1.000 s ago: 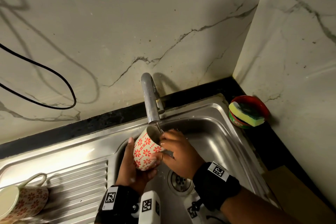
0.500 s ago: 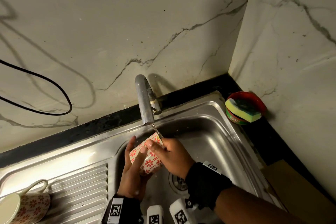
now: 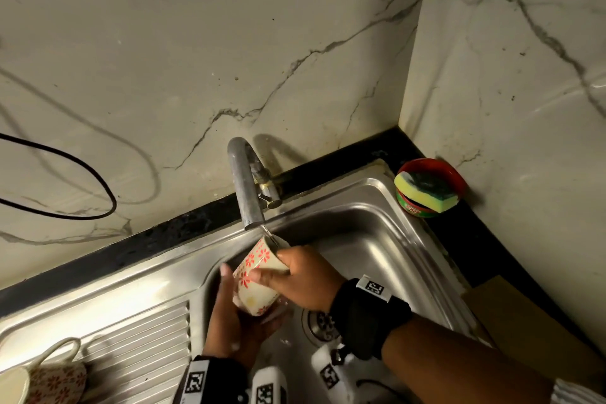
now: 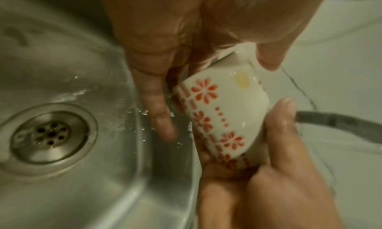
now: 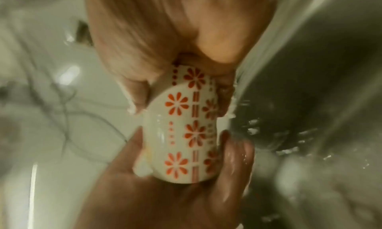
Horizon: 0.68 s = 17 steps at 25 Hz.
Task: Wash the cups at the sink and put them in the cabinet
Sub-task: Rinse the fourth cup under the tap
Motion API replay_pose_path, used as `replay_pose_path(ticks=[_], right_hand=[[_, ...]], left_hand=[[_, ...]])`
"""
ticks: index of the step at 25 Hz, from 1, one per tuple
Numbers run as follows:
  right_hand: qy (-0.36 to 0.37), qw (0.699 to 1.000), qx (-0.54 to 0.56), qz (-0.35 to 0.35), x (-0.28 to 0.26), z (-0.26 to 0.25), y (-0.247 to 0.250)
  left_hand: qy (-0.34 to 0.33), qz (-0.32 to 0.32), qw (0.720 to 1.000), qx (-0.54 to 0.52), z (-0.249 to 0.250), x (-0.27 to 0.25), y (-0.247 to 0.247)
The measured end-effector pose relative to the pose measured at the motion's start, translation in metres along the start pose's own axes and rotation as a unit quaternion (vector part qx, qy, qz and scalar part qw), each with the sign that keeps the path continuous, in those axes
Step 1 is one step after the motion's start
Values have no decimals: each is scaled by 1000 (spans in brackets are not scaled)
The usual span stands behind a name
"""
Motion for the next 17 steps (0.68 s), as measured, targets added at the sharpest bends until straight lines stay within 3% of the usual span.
replay_pose_path(ticks=[2,6,9,12,14,15,17], right_hand=[[-17,999,28,5,2,-4,2],[-11,1000,-4,-20,-3,-5,1],[3,1000,-15,5,-3,-8,4],[15,999,-40,-3,0,-3,4],[-1,1000,-17,5,0,-10,6],[16,999,-24,24,0,-11,5],[56,995,-69,53,-2,-15,2]], left_hand=[[-37,-1,999,-12,4,5,3],[54,-31,998,8,8,-1,2],[21,-11,1000,15,4,6,3],[103,-44,993,42,-4,6,2],[59,-23,997,34,-5,7,0],[19,-13,999,34,-3,6,-2],[6,-15,999,34,0,4,-5]])
Point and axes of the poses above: each hand's wrist, its own x-axis towards the middle knuckle, its own y-axis out of the back of the hand, z = x × y, the point moved 1 cm from there along x, towards the middle knuckle, and after that the axes turned 8 degrees about z, right-handed, at the moved point
